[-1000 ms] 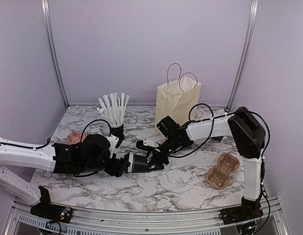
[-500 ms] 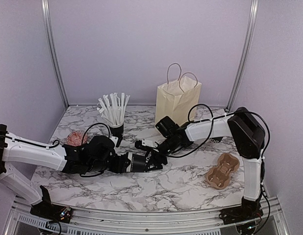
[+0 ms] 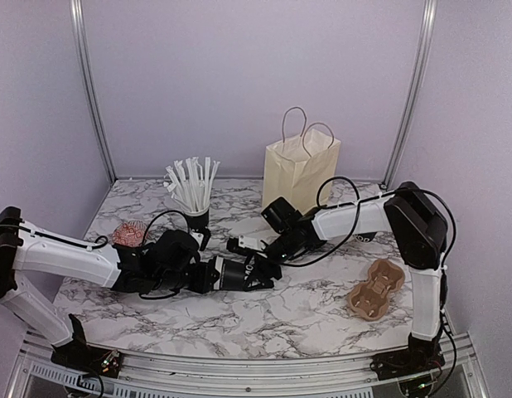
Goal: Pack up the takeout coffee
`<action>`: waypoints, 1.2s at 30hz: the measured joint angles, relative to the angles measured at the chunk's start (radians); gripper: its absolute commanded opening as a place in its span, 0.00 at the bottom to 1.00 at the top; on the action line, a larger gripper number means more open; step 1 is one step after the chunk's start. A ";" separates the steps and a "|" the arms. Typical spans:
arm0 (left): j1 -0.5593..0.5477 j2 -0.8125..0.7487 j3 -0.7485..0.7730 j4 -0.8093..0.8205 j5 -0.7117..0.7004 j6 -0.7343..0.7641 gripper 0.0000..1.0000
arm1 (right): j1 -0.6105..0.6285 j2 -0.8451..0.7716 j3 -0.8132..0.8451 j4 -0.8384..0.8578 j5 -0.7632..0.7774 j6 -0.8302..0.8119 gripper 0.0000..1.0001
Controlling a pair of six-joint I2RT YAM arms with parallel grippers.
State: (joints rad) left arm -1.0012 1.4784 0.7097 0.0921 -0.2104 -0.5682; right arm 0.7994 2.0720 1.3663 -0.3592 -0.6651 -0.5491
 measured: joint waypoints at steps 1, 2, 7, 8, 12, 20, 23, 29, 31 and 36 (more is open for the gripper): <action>0.001 0.000 0.003 -0.001 -0.001 0.007 0.36 | 0.000 0.000 0.000 -0.003 0.002 -0.002 0.87; 0.001 0.000 0.008 -0.007 -0.002 0.015 0.35 | 0.000 0.000 0.000 -0.008 0.002 -0.002 0.90; 0.001 -0.012 0.039 -0.073 -0.021 0.074 0.33 | -0.018 -0.018 0.000 -0.052 -0.025 -0.005 0.99; 0.001 -0.021 0.044 -0.090 -0.027 0.088 0.33 | -0.026 -0.030 0.000 -0.068 -0.038 -0.005 0.99; 0.001 -0.087 0.068 -0.181 -0.053 0.161 0.32 | -0.088 -0.110 0.005 -0.131 -0.093 -0.005 0.99; 0.001 -0.121 0.120 -0.282 -0.066 0.236 0.79 | -0.141 -0.188 0.005 -0.155 -0.114 -0.028 0.99; 0.003 -0.094 0.128 -0.278 -0.075 0.217 0.84 | -0.112 -0.138 0.024 -0.168 -0.083 -0.027 0.99; 0.056 0.018 0.129 -0.199 -0.056 0.192 0.82 | -0.019 0.022 0.134 -0.188 0.064 -0.003 0.93; 0.075 0.041 0.129 -0.179 -0.043 0.185 0.80 | 0.003 0.048 0.141 -0.190 0.105 0.016 0.87; 0.128 0.078 0.128 -0.080 0.028 0.161 0.69 | 0.007 0.062 0.140 -0.181 0.157 0.041 0.79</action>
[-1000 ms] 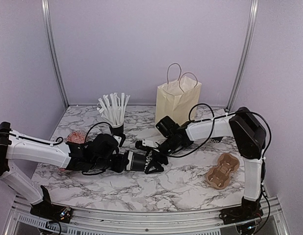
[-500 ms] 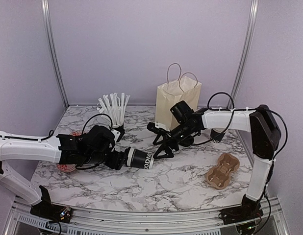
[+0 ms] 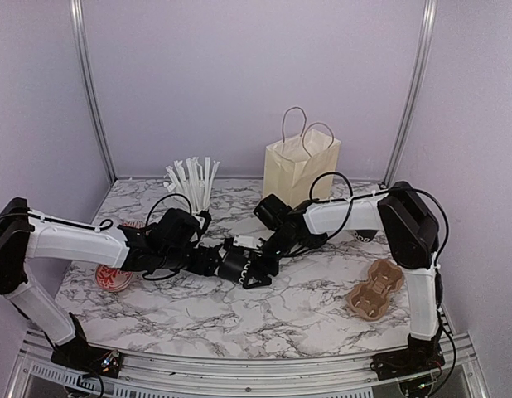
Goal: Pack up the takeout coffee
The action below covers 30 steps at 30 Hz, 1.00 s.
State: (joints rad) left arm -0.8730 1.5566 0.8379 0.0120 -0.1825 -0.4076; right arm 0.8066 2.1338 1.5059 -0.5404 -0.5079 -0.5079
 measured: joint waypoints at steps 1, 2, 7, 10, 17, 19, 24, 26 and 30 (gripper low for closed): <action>0.008 0.004 0.000 0.019 0.014 -0.005 0.68 | -0.002 0.000 0.000 0.006 0.003 0.004 0.79; 0.014 0.007 -0.001 0.039 0.030 -0.009 0.67 | -0.003 0.000 0.000 0.009 0.005 0.006 0.78; 0.026 0.028 -0.007 0.119 0.100 -0.007 0.63 | -0.004 0.000 -0.005 0.018 0.005 0.010 0.77; 0.026 0.045 -0.007 0.140 0.126 0.000 0.56 | -0.004 0.000 -0.006 0.025 0.005 0.011 0.76; 0.031 0.067 -0.006 0.164 0.146 0.021 0.38 | -0.010 0.000 -0.011 0.026 0.000 0.014 0.77; 0.034 0.067 -0.006 0.168 0.148 0.026 0.35 | -0.012 0.000 -0.012 0.026 -0.003 0.014 0.79; 0.033 0.060 -0.006 0.170 0.150 0.039 0.30 | -0.015 -0.002 -0.018 0.030 0.002 0.018 0.90; 0.032 0.048 -0.006 0.163 0.148 0.052 0.29 | -0.015 -0.005 -0.018 0.030 0.002 0.017 0.93; 0.029 0.013 -0.008 0.132 0.142 0.079 0.28 | -0.026 -0.043 -0.034 0.022 -0.006 0.012 0.96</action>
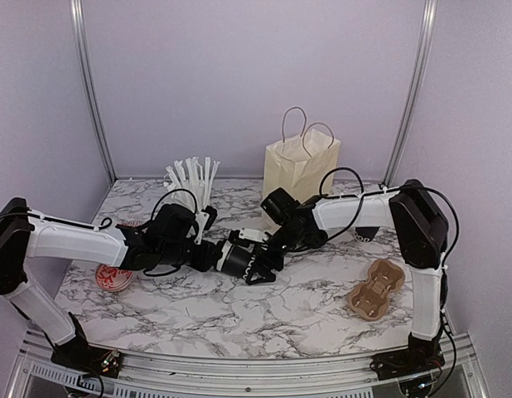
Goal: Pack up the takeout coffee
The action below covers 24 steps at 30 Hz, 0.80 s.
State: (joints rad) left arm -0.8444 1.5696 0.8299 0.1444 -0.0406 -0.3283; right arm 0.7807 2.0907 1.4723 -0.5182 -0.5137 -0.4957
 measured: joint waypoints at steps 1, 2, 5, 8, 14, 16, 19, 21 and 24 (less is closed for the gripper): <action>-0.001 -0.011 -0.003 -0.006 -0.003 0.005 0.27 | -0.003 -0.015 -0.004 -0.004 -0.004 -0.003 0.96; -0.001 -0.023 -0.005 -0.015 -0.006 0.013 0.27 | -0.008 -0.031 -0.006 -0.010 -0.010 -0.003 0.96; -0.001 -0.044 -0.009 -0.030 -0.013 0.029 0.25 | -0.027 -0.066 -0.009 -0.011 -0.025 -0.005 0.96; -0.001 -0.050 -0.010 -0.047 -0.015 0.040 0.25 | -0.038 -0.071 -0.011 -0.011 -0.032 -0.006 0.96; -0.026 -0.076 -0.007 -0.125 -0.060 0.084 0.25 | -0.050 -0.069 -0.019 -0.021 -0.061 -0.006 0.96; -0.048 -0.094 0.008 -0.180 -0.089 0.108 0.25 | -0.058 -0.070 -0.023 -0.021 -0.081 -0.006 0.96; -0.093 -0.117 0.048 -0.267 -0.142 0.150 0.25 | -0.093 -0.087 -0.058 -0.021 -0.109 -0.006 0.96; -0.134 -0.125 0.085 -0.327 -0.183 0.178 0.24 | -0.123 -0.106 -0.086 -0.021 -0.122 -0.005 0.96; -0.198 -0.127 0.131 -0.399 -0.256 0.217 0.23 | -0.161 -0.143 -0.114 -0.021 -0.139 -0.002 0.96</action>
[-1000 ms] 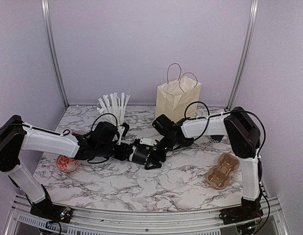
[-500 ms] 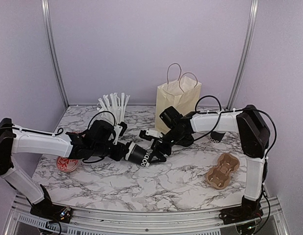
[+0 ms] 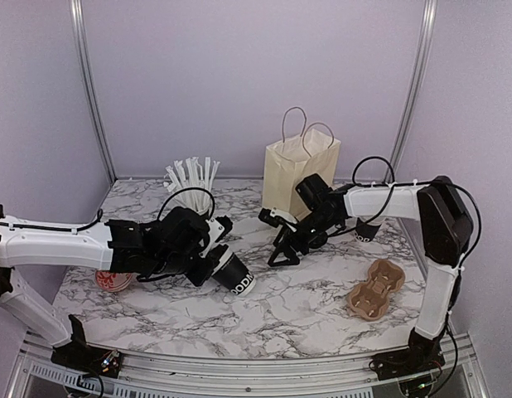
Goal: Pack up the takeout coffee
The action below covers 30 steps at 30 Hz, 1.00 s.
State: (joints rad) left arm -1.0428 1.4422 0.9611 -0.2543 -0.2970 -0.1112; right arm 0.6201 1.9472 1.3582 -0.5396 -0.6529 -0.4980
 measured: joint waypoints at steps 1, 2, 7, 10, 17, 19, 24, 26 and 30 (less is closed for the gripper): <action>-0.017 0.000 0.009 -0.018 -0.019 0.010 0.23 | -0.013 -0.016 -0.003 0.000 -0.004 0.002 0.96; -0.034 0.000 0.014 -0.034 -0.040 0.021 0.23 | -0.019 -0.026 -0.005 0.002 -0.005 0.002 0.96; -0.121 0.061 0.071 -0.123 -0.174 0.067 0.23 | -0.026 -0.067 -0.008 0.016 -0.017 0.005 0.95; -0.168 0.117 0.120 -0.142 -0.259 0.097 0.22 | -0.026 -0.068 -0.013 0.026 -0.019 0.008 0.95; -0.266 0.193 0.174 -0.177 -0.426 0.151 0.23 | -0.026 -0.068 -0.039 0.032 -0.019 0.016 0.95; -0.289 0.206 0.183 -0.190 -0.461 0.166 0.24 | -0.026 -0.068 -0.041 0.032 -0.019 0.016 0.95; -0.325 0.242 0.216 -0.214 -0.508 0.201 0.28 | -0.026 -0.068 -0.041 0.031 -0.019 0.016 0.95; -0.339 0.263 0.235 -0.224 -0.523 0.213 0.31 | -0.026 -0.068 -0.041 0.031 -0.019 0.016 0.95; -0.368 0.298 0.257 -0.237 -0.523 0.231 0.37 | -0.026 -0.069 -0.056 0.030 -0.019 0.015 0.95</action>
State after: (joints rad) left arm -1.4105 1.7405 1.2179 -0.4908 -0.8196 0.1200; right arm 0.5938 1.8782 1.3018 -0.5095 -0.6716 -0.4828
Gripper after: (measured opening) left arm 0.335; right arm 0.952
